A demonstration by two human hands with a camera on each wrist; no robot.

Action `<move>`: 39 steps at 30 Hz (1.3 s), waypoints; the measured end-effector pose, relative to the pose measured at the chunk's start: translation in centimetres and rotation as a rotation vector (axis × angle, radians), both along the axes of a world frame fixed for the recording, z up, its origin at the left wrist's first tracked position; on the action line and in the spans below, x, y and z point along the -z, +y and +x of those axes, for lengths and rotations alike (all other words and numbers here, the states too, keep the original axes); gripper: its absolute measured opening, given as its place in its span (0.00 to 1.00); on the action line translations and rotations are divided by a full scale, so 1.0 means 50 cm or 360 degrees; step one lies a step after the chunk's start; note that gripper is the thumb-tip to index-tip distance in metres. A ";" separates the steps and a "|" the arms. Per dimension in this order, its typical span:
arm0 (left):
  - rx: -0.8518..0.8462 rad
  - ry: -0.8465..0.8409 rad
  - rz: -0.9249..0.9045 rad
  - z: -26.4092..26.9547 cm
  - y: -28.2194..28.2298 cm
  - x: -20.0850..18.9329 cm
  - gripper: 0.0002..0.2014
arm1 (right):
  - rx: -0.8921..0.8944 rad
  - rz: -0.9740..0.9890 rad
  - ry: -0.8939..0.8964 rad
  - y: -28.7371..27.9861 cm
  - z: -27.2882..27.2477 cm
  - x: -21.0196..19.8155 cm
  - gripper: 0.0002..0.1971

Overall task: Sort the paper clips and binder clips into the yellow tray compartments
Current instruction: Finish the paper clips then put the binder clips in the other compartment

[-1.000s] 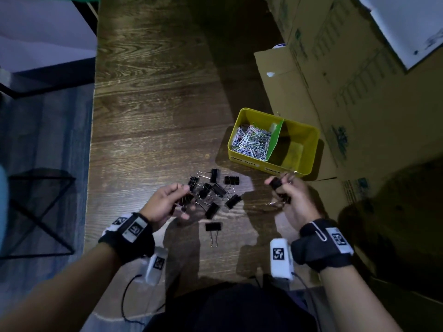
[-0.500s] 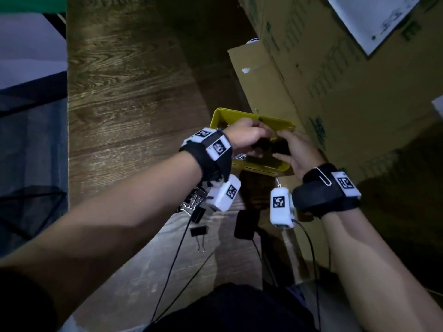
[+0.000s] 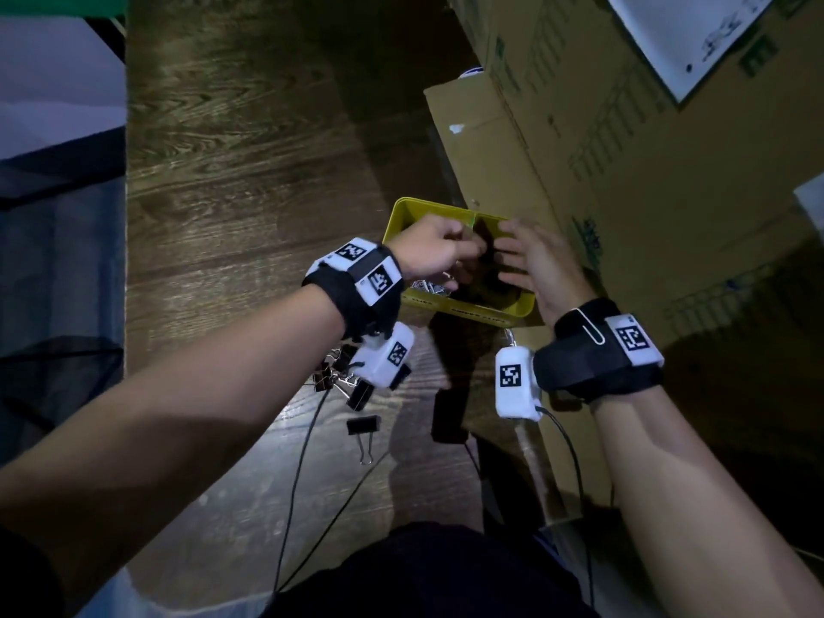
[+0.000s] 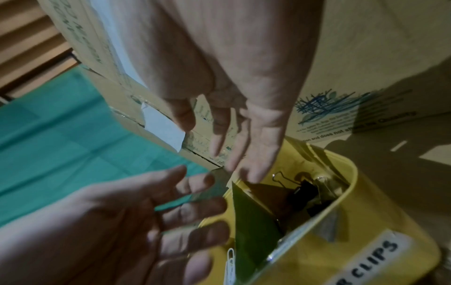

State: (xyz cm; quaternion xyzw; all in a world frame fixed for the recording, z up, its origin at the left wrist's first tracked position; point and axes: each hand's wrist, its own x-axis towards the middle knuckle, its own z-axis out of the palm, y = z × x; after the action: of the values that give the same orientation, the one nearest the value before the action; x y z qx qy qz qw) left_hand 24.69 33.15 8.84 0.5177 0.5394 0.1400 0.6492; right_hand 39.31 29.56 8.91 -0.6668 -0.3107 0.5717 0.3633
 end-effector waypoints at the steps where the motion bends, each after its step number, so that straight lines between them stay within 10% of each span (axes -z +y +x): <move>1: 0.0019 0.0009 0.0004 -0.022 -0.011 0.003 0.03 | -0.0068 0.0061 -0.0020 -0.005 -0.006 -0.002 0.13; 8: 0.0210 0.0413 0.0190 -0.222 -0.135 0.066 0.02 | -0.0967 0.0162 -0.0252 -0.077 -0.094 0.044 0.03; 17: 0.1050 0.1211 0.0593 -0.270 -0.369 0.158 0.17 | -0.1781 0.0240 -0.1371 -0.190 -0.211 0.202 0.30; 24: 0.1004 0.1408 0.0932 -0.246 -0.419 0.202 0.17 | -0.1549 0.0229 -0.1293 -0.222 -0.227 0.216 0.23; 30: 0.0856 0.1368 0.0722 -0.239 -0.419 0.210 0.24 | -0.0914 -0.0043 -0.0454 -0.215 -0.207 0.184 0.09; 39: 0.0800 0.1365 0.0707 -0.244 -0.421 0.228 0.23 | -0.0582 0.0022 -0.0411 -0.175 -0.218 0.163 0.19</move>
State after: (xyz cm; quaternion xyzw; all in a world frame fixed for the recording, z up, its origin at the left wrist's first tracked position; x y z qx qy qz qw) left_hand 12.50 12.08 -2.58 0.7660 0.5731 -0.1326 0.2592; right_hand 28.39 20.81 0.77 -0.6645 -0.4744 0.5358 0.2153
